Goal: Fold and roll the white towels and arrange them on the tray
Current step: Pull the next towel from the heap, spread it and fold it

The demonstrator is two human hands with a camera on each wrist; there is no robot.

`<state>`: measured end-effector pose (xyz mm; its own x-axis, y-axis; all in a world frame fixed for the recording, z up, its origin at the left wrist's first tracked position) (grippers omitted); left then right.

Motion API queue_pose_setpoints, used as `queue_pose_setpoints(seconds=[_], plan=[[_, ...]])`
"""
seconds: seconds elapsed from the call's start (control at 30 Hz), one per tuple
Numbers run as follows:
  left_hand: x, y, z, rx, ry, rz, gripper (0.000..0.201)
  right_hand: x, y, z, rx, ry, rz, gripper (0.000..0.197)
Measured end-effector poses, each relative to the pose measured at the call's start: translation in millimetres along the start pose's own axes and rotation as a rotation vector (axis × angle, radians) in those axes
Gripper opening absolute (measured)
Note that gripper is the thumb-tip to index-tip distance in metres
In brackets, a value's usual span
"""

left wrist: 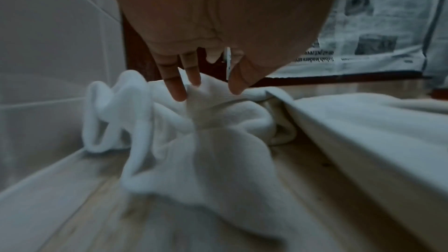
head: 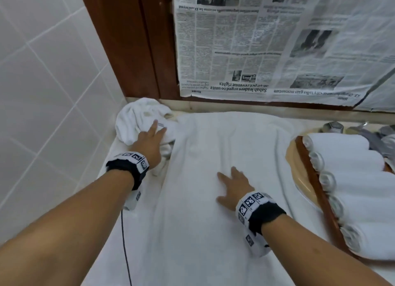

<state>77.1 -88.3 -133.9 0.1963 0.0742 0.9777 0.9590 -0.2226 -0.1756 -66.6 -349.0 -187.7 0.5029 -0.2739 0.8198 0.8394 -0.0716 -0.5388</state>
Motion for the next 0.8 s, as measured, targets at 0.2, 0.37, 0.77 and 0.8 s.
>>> queue_pose_setpoints(seconds=[0.2, 0.37, 0.77, 0.8], plan=[[-4, 39, 16, -0.141, 0.445, 0.265, 0.053, 4, 17, 11, -0.069, -0.010, 0.021, 0.090], [16, 32, 60, 0.040, 0.408, 0.372, 0.042, 16, 18, 20, -0.087, -0.060, 0.026, 0.091], [-56, -34, 71, 0.022, 0.390, 0.250, 0.057, -6, -3, 17, -0.018, -0.086, 0.049, 0.099], [-53, -37, 72, 0.051, 0.405, 0.273, 0.057, -8, -8, 16, -0.010, -0.087, 0.056, 0.100]])
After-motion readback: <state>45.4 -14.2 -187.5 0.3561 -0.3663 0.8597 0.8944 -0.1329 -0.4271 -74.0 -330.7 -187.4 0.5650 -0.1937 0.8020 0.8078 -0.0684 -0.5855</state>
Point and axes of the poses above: each hand's wrist, its own y-axis towards the middle knuckle, its own x-axis out of the back of the hand, z = x × y, the point moved 4 cm from there along y, towards the middle knuckle
